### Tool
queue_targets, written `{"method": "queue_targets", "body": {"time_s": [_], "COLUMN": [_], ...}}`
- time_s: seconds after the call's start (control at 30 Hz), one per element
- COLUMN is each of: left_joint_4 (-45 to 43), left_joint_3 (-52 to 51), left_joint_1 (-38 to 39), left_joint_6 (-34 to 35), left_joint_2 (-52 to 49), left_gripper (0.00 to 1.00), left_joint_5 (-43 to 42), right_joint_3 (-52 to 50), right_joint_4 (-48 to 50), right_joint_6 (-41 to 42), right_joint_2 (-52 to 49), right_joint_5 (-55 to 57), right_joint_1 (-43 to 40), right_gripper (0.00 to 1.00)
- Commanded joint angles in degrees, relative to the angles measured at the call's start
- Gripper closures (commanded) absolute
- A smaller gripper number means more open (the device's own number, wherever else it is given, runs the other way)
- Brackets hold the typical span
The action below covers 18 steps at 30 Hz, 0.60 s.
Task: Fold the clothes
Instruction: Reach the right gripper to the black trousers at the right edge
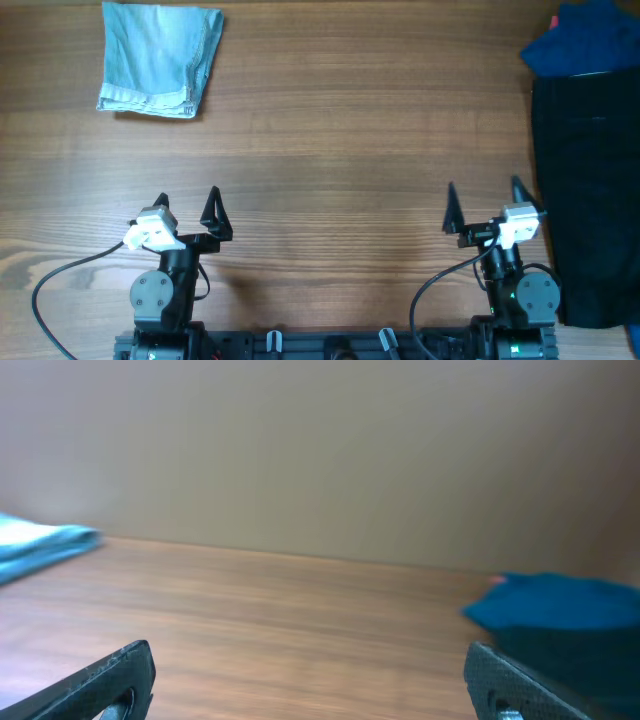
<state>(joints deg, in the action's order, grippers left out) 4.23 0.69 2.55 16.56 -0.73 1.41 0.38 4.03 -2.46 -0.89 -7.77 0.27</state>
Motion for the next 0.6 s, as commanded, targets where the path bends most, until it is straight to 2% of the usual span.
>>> {"method": "queue_targets", "body": {"time_s": [0.0, 0.03, 0.13, 0.23, 0.3, 0.37, 0.47, 0.57], "left_joint_4": [-0.1, -0.1, -0.1, -0.1, -0.1, -0.1, -0.1, -0.1], "left_joint_3": [-0.4, -0.4, -0.4, -0.4, -0.4, -0.4, -0.4, -0.4], "left_joint_1": [-0.3, -0.3, -0.3, -0.3, -0.3, -0.3, -0.3, -0.3], "left_joint_6": [-1.4, -1.4, -1.4, -1.4, -1.4, -1.4, -1.4, -1.4], "left_joint_2": [0.6, 0.6, 0.6, 0.6, 0.6, 0.6, 0.6, 0.6], "left_gripper": [0.0, 0.0, 0.0, 0.0, 0.0, 0.0, 0.0, 0.0], "left_joint_5": [-0.7, -0.7, -0.7, -0.7, -0.7, -0.7, -0.7, -0.7], "right_joint_3": [-0.1, -0.1, 0.2, 6.5, 11.6, 19.4, 36.1, 52.1], "right_joint_4": [1.0, 3.2, 15.2, 15.2, 14.5, 10.5, -2.0, -14.7], "right_joint_6": [12.1, 14.6, 15.1, 13.5, 10.9, 6.6, 2.5, 1.2], "right_joint_2": [0.6, 0.6, 0.6, -2.5, -8.7, -18.4, -38.3, -56.8], "right_joint_5": [-16.0, -17.7, -20.6, -15.2, -11.7, -9.6, -4.0, -4.1], "right_joint_1": [-0.1, -0.1, -0.1, -0.2, -0.2, -0.2, -0.2, -2.3], "right_gripper": [0.0, 0.0, 0.0, 0.0, 0.0, 0.0, 0.0, 0.0]}}
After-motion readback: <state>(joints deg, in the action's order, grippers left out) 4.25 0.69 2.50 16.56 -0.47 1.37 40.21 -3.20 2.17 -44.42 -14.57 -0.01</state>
